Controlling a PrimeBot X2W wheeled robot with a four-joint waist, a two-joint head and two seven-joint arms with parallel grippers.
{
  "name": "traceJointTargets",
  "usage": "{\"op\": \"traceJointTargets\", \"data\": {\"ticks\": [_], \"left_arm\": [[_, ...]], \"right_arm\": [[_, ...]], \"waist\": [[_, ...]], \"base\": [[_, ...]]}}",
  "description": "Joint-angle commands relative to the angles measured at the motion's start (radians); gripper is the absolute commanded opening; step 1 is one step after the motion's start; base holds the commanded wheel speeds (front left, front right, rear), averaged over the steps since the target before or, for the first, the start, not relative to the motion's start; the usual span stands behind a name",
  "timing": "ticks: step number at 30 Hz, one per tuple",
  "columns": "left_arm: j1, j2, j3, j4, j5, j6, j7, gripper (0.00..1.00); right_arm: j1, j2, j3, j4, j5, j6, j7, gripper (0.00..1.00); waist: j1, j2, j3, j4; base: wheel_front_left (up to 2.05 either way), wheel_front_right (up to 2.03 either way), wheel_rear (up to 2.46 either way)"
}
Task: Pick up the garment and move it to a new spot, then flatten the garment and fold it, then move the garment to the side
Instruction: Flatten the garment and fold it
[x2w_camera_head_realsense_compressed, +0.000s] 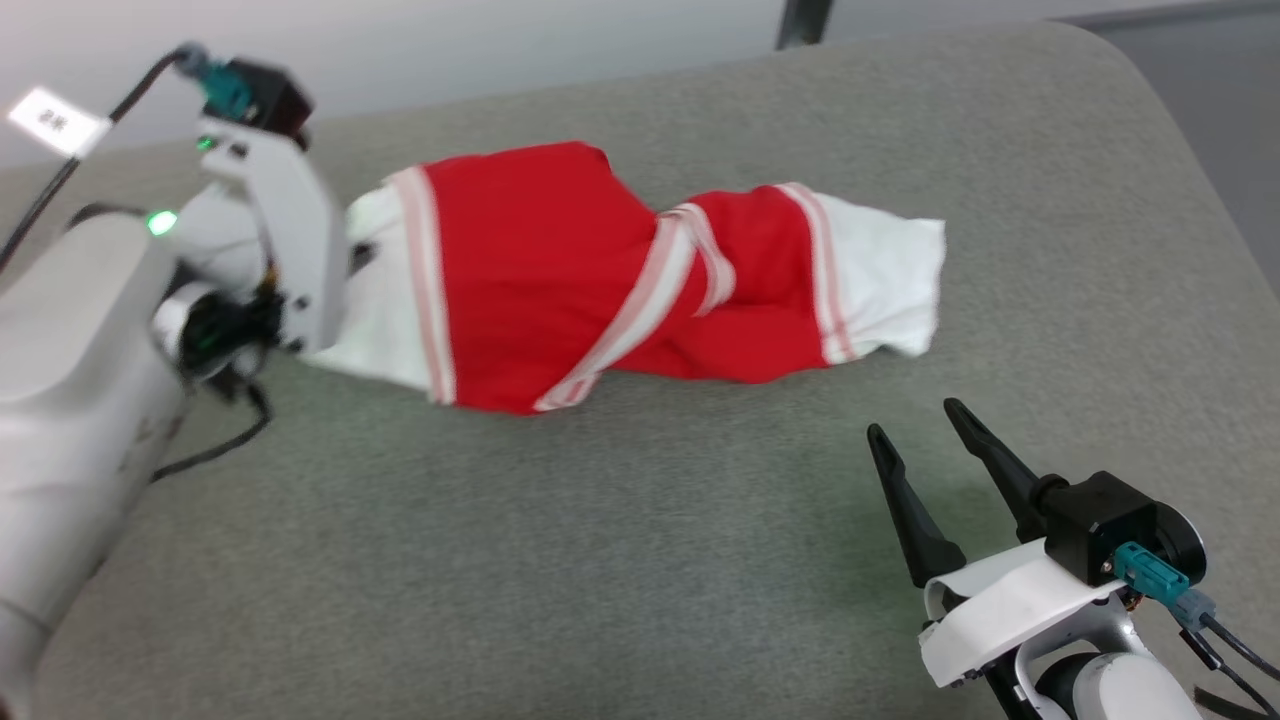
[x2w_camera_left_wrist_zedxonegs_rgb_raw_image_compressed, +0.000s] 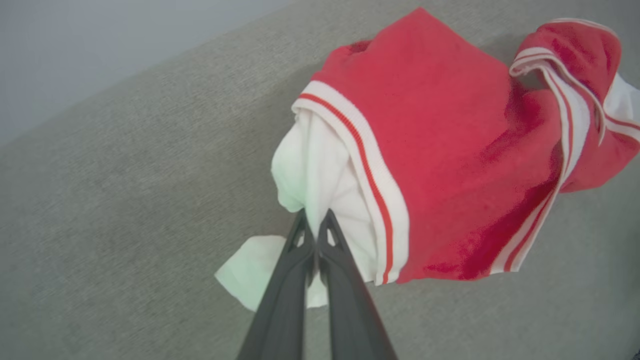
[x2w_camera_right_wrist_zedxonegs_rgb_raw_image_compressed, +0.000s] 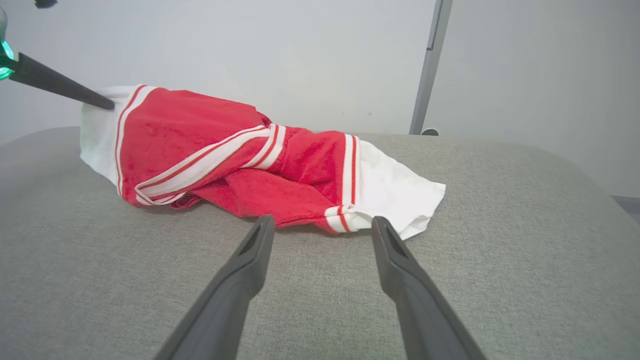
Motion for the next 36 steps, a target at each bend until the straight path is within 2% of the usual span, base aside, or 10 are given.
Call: {"op": "traceJointTargets", "data": {"ticks": [1, 3, 8, 12, 13, 14, 15, 16, 27, 36], "left_arm": [[0.012, 0.021, -0.018, 0.013, 0.023, -0.002, 0.009, 0.00], [0.023, 0.032, -0.031, 0.027, 0.044, 0.006, -0.011, 0.00], [0.082, 0.008, -0.031, 0.084, 0.035, 0.015, -0.062, 0.00], [0.114, -0.037, -0.030, 0.127, 0.019, 0.009, -0.102, 0.00], [0.112, -0.043, -0.034, 0.136, 0.021, 0.008, -0.106, 0.10], [0.108, -0.046, -0.036, 0.143, 0.024, 0.006, -0.113, 0.49], [0.102, -0.051, -0.034, 0.149, 0.018, 0.006, -0.113, 0.95], [0.095, -0.054, -0.028, 0.153, 0.008, 0.005, -0.116, 1.00], [0.009, 0.026, -0.032, 0.146, 0.017, -0.002, -0.108, 1.00], [0.092, 0.021, -0.032, 0.195, -0.072, -0.002, -0.032, 1.00]], "right_arm": [[0.005, -0.003, 0.000, -0.006, -0.002, -0.001, 0.003, 1.00], [0.000, -0.003, 0.004, -0.012, -0.002, -0.001, 0.008, 1.00], [-0.003, -0.007, -0.004, -0.021, 0.000, -0.001, 0.017, 1.00], [-0.002, -0.009, -0.014, -0.028, -0.004, -0.001, 0.020, 1.00], [-0.003, -0.009, -0.017, -0.030, -0.004, -0.001, 0.022, 1.00], [-0.004, -0.009, -0.018, -0.031, -0.003, -0.001, 0.024, 1.00], [-0.003, -0.008, -0.019, -0.033, -0.004, -0.001, 0.025, 1.00], [-0.001, -0.006, -0.019, -0.035, -0.003, -0.001, 0.026, 1.00], [0.008, 0.006, -0.005, -0.029, -0.007, -0.001, 0.024, 1.00], [0.015, -0.004, -0.006, -0.029, 0.004, -0.001, 0.034, 1.00]], "waist": [[0.0000, -0.0001, -0.021, 0.035], [0.0000, -0.0001, -0.014, 0.038], [0.0000, -0.0001, 0.008, 0.039], [0.0000, -0.0001, 0.021, 0.036], [0.0000, -0.0001, 0.023, 0.036], [0.0000, -0.0001, 0.025, 0.036], [0.0000, -0.0001, 0.026, 0.036], [0.0000, -0.0001, 0.025, 0.036], [0.0000, -0.0001, 0.024, 0.038], [0.0000, -0.0001, 0.018, 0.026]], "base": [[0.00, 0.00, 0.00], [0.00, 0.00, 0.00], [0.00, 0.00, 0.00], [0.00, 0.00, 0.00], [0.00, 0.00, 0.00], [0.00, 0.00, 0.00], [0.00, 0.00, 0.00], [0.00, 0.00, 0.00], [0.00, 0.00, 0.00], [0.00, 0.00, 0.00]]}}
